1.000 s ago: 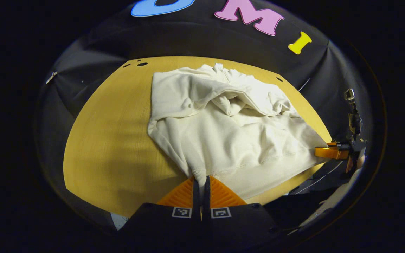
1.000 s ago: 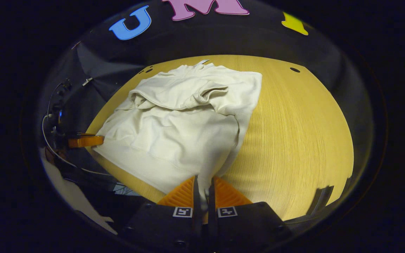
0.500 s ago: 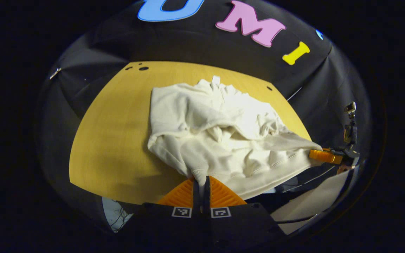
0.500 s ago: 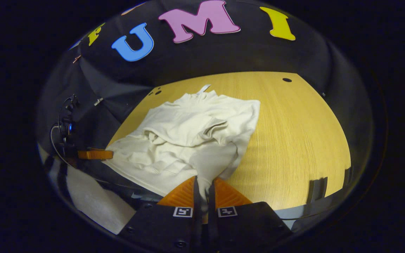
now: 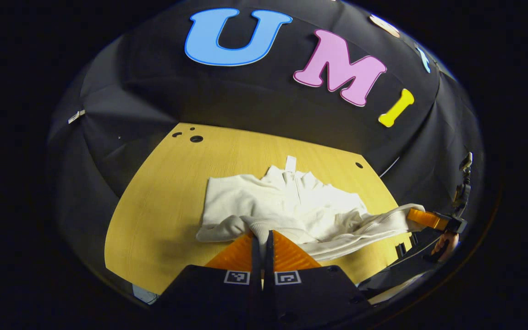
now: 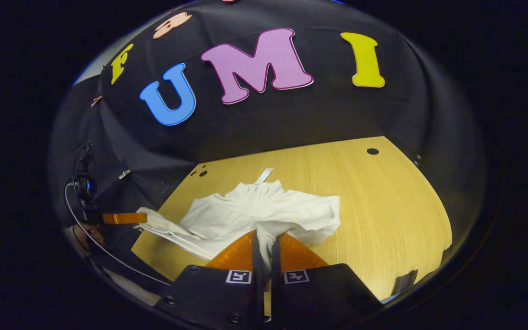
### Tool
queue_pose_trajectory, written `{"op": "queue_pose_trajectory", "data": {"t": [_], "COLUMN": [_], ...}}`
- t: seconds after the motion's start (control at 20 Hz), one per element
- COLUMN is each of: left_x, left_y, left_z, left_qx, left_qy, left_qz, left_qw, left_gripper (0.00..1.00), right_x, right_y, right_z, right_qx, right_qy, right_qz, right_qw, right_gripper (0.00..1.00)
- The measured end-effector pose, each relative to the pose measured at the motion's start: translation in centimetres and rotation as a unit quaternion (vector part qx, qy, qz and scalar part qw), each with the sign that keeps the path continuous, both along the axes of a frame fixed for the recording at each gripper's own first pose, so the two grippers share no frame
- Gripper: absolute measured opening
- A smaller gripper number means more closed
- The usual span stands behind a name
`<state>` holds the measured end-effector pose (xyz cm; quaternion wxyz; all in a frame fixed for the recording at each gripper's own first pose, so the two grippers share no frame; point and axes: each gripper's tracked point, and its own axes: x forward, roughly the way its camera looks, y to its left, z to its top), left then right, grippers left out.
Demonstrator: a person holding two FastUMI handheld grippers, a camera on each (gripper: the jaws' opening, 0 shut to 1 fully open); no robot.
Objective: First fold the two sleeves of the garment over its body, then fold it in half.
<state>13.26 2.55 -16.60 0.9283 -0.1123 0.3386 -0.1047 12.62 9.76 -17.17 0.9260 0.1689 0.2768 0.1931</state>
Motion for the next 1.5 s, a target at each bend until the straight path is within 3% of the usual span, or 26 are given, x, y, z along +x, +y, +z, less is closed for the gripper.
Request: {"op": "queue_pose_trajectory", "data": {"t": [0.15, 0.45, 0.9, 1.5], "left_x": [0.9, 8.9, 16.4, 22.5], "left_y": [1.0, -0.5, -0.5, -1.4], "left_z": [0.5, -0.3, -5.6, -14.0], "left_qx": [0.013, 0.014, 0.019, 0.091], "left_qy": [-0.010, -0.013, 0.025, 0.080], "left_qz": [0.008, 0.021, 0.050, 0.032], "left_qw": [1.000, 1.000, 0.998, 0.992], "left_gripper": [0.06, 0.06, 0.05, 0.05], "right_x": [3.1, 8.7, 16.2, 20.7], "right_y": [0.3, 0.3, 1.7, 3.3], "right_z": [0.3, -1.3, -6.2, -15.8], "right_qx": [-0.001, -0.011, -0.011, -0.055], "right_qy": [-0.009, -0.006, 0.031, 0.104], "right_qz": [-0.016, -0.038, -0.059, -0.040], "right_qw": [1.000, 0.999, 0.998, 0.992], "right_gripper": [0.11, 0.10, 0.11, 0.11]}}
